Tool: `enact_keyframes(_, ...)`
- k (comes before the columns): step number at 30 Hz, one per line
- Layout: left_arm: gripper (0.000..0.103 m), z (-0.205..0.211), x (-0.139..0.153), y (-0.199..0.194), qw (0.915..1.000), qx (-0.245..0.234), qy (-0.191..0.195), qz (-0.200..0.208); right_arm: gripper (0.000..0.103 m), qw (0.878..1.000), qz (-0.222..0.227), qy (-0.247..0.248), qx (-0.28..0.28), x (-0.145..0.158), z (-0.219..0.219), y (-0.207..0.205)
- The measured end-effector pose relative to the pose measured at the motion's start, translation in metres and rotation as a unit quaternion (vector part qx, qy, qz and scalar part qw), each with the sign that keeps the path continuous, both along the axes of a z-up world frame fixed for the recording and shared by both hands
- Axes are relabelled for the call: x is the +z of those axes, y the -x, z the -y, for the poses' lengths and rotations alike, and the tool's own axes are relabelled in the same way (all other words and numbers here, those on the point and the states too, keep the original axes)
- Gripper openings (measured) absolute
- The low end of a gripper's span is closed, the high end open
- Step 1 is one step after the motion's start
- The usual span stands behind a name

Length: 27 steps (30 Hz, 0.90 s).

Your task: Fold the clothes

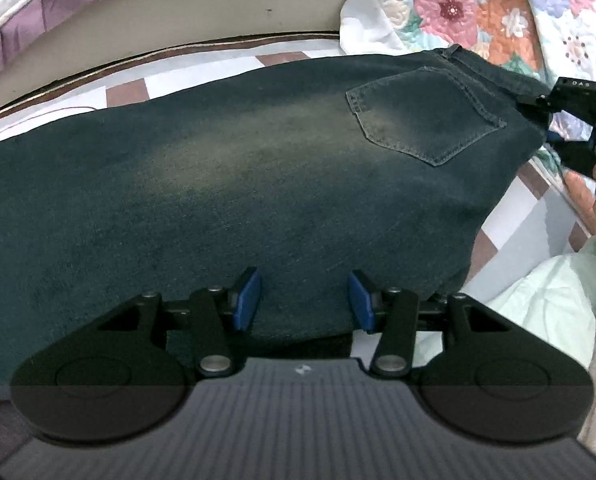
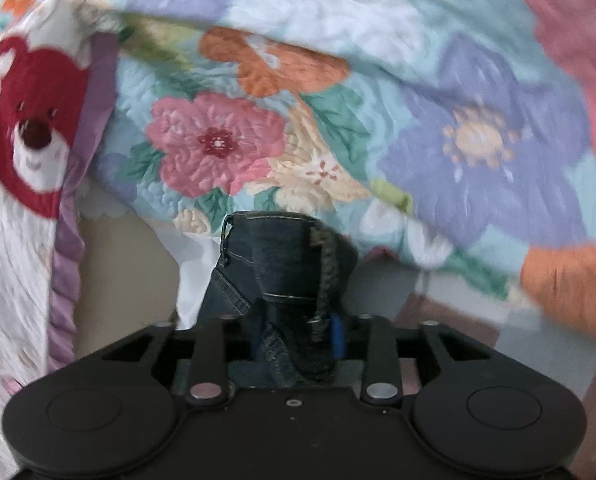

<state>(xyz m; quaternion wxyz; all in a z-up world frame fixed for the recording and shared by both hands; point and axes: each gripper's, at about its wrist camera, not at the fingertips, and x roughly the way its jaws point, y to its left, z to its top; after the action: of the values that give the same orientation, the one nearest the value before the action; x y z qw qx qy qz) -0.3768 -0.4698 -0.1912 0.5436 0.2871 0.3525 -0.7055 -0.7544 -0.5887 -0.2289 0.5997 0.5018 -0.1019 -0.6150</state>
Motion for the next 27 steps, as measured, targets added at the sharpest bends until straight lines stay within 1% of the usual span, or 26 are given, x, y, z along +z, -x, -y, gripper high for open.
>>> enact_keyframes(3, 0.049, 0.003, 0.002, 0.001, 1.0000, 0.004, 0.001, -0.002, 0.056, 1.000, 0.009, -0.027, -0.012, -0.012, -0.003, -0.004)
enact_keyframes(4, 0.049, 0.006, 0.002, 0.000, 0.9999, 0.009, -0.001, -0.010, 0.056, 0.999, 0.011, -0.047, -0.008, -0.016, -0.002, -0.006)
enact_keyframes(5, 0.049, 0.008, 0.003, -0.002, 0.9998, 0.013, -0.003, -0.017, 0.056, 0.998, 0.025, -0.051, -0.005, -0.018, -0.003, -0.007)
enact_keyframes(7, 0.049, 0.009, 0.002, -0.008, 0.9990, 0.023, -0.006, -0.037, 0.061, 0.997, 0.055, -0.054, -0.005, -0.023, -0.004, -0.010)
enact_keyframes(8, 0.049, 0.010, 0.001, -0.011, 0.9985, 0.028, -0.007, -0.047, 0.063, 0.997, 0.052, -0.053, -0.001, -0.024, -0.001, -0.012)
enact_keyframes(10, 0.049, 0.010, 0.000, -0.014, 0.9975, 0.035, -0.009, -0.061, 0.064, 0.998, 0.044, -0.042, 0.000, -0.025, 0.007, -0.014)
enact_keyframes(11, 0.049, 0.010, 0.000, -0.015, 0.9973, 0.035, -0.010, -0.063, 0.066, 0.999, 0.042, -0.033, -0.004, -0.026, 0.011, -0.015)
enact_keyframes(12, 0.049, 0.010, 0.000, -0.014, 0.9975, 0.034, -0.009, -0.061, 0.066, 0.999, 0.044, -0.024, -0.005, -0.026, 0.013, -0.017)
enact_keyframes(13, 0.049, 0.010, 0.000, -0.014, 0.9977, 0.033, -0.008, -0.059, 0.063, 0.999, 0.038, -0.019, -0.001, -0.025, 0.014, -0.019)
enact_keyframes(14, 0.049, 0.009, 0.000, -0.013, 0.9979, 0.032, -0.008, -0.056, 0.035, 1.000, 0.019, -0.007, 0.011, -0.018, 0.013, -0.021)
enact_keyframes(15, 0.049, 0.009, 0.000, -0.012, 0.9980, 0.031, -0.007, -0.054, 0.031, 1.000, 0.000, 0.006, 0.021, -0.010, 0.011, -0.024)
enact_keyframes(17, 0.049, 0.008, 0.001, -0.011, 0.9983, 0.029, -0.006, -0.050, 0.030, 0.998, -0.028, 0.049, 0.039, 0.016, 0.002, -0.029)
enact_keyframes(19, 0.049, 0.006, 0.002, -0.014, 0.9980, 0.031, -0.007, -0.054, 0.029, 0.990, -0.084, 0.093, 0.063, 0.047, -0.013, -0.042)
enact_keyframes(20, 0.049, 0.005, 0.002, -0.016, 0.9977, 0.034, -0.008, -0.058, 0.028, 0.986, -0.109, 0.108, 0.068, 0.059, -0.019, -0.046)
enact_keyframes(21, 0.049, 0.004, 0.003, -0.018, 0.9974, 0.036, -0.009, -0.061, 0.028, 0.984, -0.119, 0.114, 0.065, 0.065, -0.022, -0.046)
enact_keyframes(22, 0.049, 0.003, 0.004, -0.020, 0.9971, 0.040, -0.008, -0.064, 0.027, 0.983, -0.125, 0.118, 0.061, 0.069, -0.025, -0.045)
enact_keyframes(25, 0.050, 0.000, 0.008, -0.027, 0.9955, 0.060, -0.018, -0.071, 0.024, 0.988, -0.102, 0.104, 0.049, 0.070, -0.022, -0.034)
enact_keyframes(26, 0.050, -0.001, 0.010, -0.028, 0.9952, 0.060, -0.019, -0.075, 0.023, 0.989, -0.095, 0.099, 0.051, 0.072, -0.022, -0.030)
enact_keyframes(27, 0.050, -0.002, 0.011, -0.029, 0.9950, 0.059, -0.019, -0.079, 0.021, 0.988, -0.103, 0.101, 0.059, 0.079, -0.022, -0.028)
